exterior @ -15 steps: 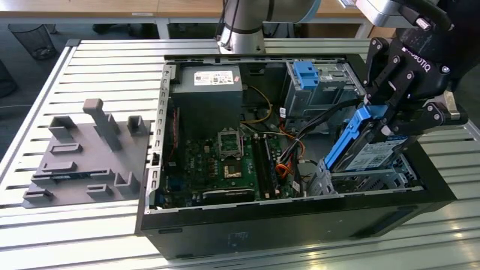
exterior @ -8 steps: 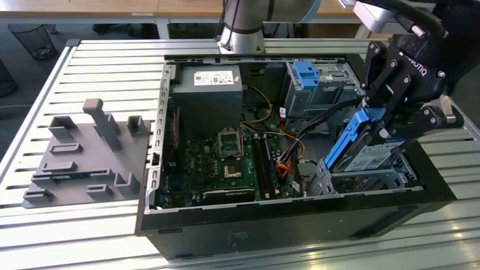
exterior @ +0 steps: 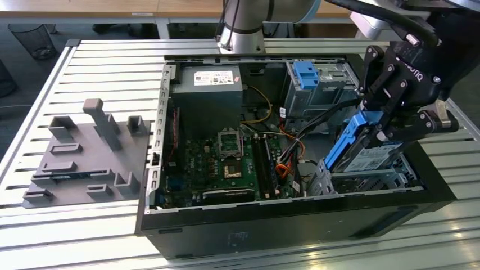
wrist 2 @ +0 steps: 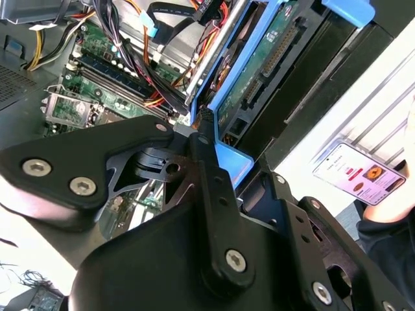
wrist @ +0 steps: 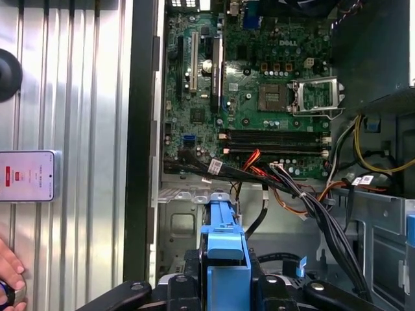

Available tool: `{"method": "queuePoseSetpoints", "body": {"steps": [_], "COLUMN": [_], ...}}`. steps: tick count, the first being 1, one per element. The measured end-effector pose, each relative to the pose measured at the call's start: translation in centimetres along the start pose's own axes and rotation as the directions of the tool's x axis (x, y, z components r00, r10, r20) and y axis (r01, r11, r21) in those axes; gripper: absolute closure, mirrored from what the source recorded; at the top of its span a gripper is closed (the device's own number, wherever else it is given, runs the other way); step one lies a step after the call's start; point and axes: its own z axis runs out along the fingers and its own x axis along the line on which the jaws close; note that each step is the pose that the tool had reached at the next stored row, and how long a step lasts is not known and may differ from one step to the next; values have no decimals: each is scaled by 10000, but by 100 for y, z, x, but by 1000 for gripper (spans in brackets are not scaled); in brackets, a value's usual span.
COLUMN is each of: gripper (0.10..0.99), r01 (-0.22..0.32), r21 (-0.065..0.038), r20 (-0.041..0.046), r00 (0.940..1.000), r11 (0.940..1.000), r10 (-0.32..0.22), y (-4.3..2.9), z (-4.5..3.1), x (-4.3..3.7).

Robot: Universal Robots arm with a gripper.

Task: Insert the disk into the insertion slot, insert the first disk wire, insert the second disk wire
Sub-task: 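Insert the disk into the insertion slot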

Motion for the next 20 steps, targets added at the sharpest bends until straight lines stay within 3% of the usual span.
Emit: {"method": "queuePoseSetpoints", "body": {"steps": [20], "gripper": [722], "r01": [3], "r21": [0], "r20": [70], "r00": [10000], "r11": [10000], "r10": [-3], "y": [-6], "z": [160], "x": [1]}}
